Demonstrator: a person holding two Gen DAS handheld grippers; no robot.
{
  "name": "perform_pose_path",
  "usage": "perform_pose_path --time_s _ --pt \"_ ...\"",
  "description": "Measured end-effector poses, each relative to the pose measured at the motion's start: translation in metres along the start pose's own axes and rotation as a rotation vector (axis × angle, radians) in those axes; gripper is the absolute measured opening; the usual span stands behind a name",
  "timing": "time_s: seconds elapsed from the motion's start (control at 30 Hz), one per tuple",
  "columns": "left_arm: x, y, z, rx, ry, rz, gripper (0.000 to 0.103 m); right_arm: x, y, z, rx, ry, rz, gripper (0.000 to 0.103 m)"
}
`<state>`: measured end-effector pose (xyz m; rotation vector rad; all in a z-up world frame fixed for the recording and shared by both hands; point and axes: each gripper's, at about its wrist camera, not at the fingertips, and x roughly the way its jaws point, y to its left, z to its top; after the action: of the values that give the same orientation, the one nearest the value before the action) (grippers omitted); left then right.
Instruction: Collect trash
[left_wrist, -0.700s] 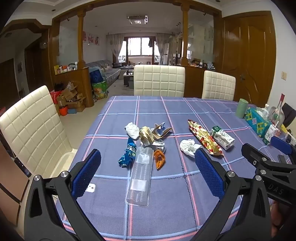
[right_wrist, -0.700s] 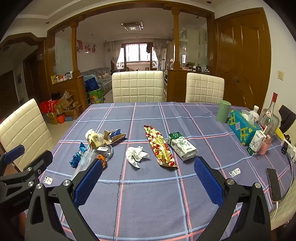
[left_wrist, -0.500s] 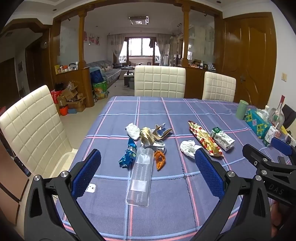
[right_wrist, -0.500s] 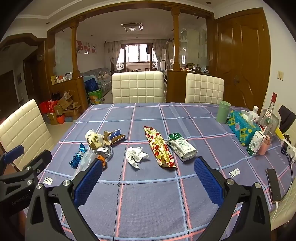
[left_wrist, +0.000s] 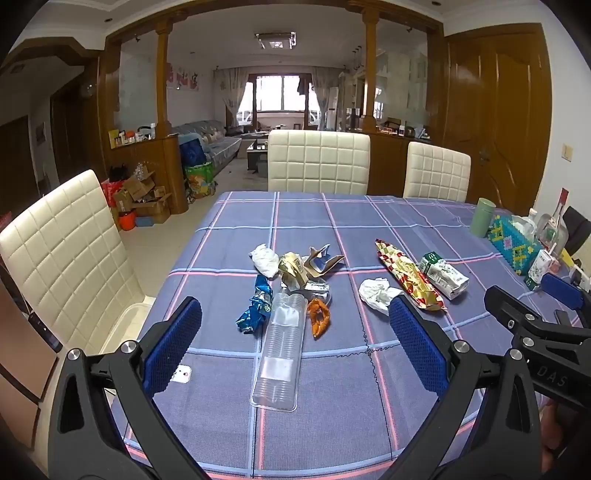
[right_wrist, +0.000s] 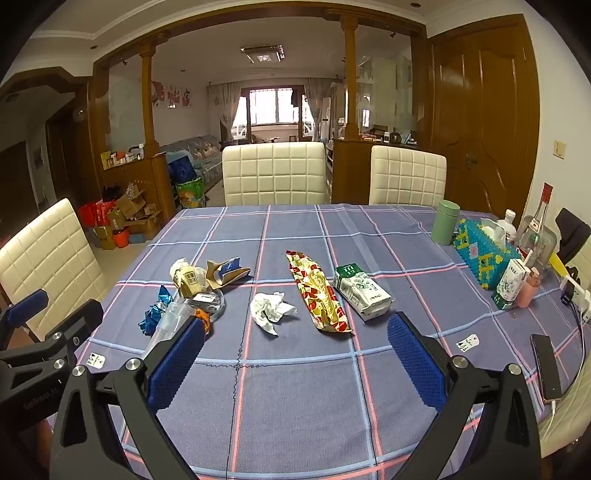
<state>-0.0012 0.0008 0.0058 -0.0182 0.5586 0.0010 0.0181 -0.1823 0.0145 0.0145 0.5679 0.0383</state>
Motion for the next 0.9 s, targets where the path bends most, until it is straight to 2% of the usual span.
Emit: perform_pose_path --time_s 0.9 --pt "0.0034 0.0025 -0.0054 -0.004 0.002 -0.006 0.1 -0.0016 -0.0014 -0.0029 0.001 -0.001 0.0 0.097"
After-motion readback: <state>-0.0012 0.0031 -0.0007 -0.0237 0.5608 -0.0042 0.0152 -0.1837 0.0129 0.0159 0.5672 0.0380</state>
